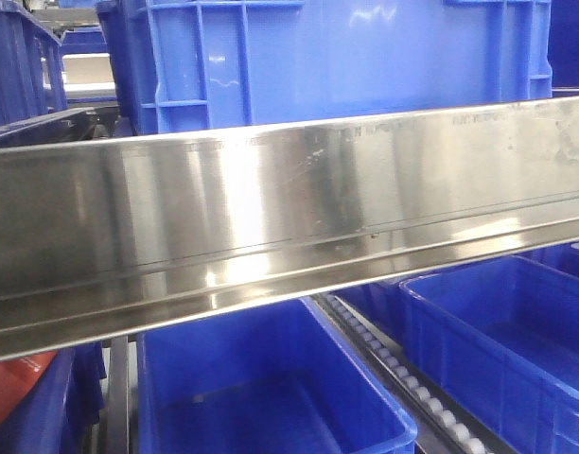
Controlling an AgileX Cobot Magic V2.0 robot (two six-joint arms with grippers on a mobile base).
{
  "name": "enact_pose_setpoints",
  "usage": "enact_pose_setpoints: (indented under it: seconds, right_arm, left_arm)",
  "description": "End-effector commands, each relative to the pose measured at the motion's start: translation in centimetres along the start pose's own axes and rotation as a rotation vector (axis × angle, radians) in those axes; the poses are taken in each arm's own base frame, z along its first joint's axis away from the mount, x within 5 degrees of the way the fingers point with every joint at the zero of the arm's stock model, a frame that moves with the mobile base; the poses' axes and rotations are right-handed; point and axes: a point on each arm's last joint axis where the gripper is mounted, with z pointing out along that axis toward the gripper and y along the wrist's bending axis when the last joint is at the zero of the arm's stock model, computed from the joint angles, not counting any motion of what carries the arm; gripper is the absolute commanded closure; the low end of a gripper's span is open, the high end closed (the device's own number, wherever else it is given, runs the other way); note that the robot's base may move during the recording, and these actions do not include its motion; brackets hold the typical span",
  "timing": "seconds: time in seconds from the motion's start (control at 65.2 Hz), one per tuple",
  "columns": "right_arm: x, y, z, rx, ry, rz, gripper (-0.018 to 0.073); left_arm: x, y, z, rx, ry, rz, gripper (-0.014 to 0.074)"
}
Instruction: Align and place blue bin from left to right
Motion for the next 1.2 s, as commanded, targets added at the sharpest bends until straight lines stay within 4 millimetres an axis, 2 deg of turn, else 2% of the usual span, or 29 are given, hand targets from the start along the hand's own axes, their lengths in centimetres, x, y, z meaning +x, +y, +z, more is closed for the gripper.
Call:
enact_pose_setpoints:
  seconds: [0.0, 0.123, 0.291, 1.181]
  right_arm:
    - [0.8, -0.1, -1.9, 0.009, -0.056, -0.019, 0.064]
    - [2.3, 0.0, -3.7, 0.009, -0.08, -0.02, 0.064]
    - [2.6, 0.0, -4.8, 0.008, -0.118, -0.021, 0.064]
    - [2.5, 0.0, -4.8, 0.009, -0.121, -0.021, 0.064]
  left_arm:
    - [0.4, 0.2, -1.7, 0.015, -0.061, 0.0, 0.0592]
    - [1.0, 0.6, -3.7, 0.018, -0.11, -0.008, 0.0592]
    - [1.0, 0.8, -4.9, 0.02, -0.146, -0.014, 0.0592]
    - [1.0, 0.9, -5.0, 0.005, -0.151, 0.002, 0.0592]
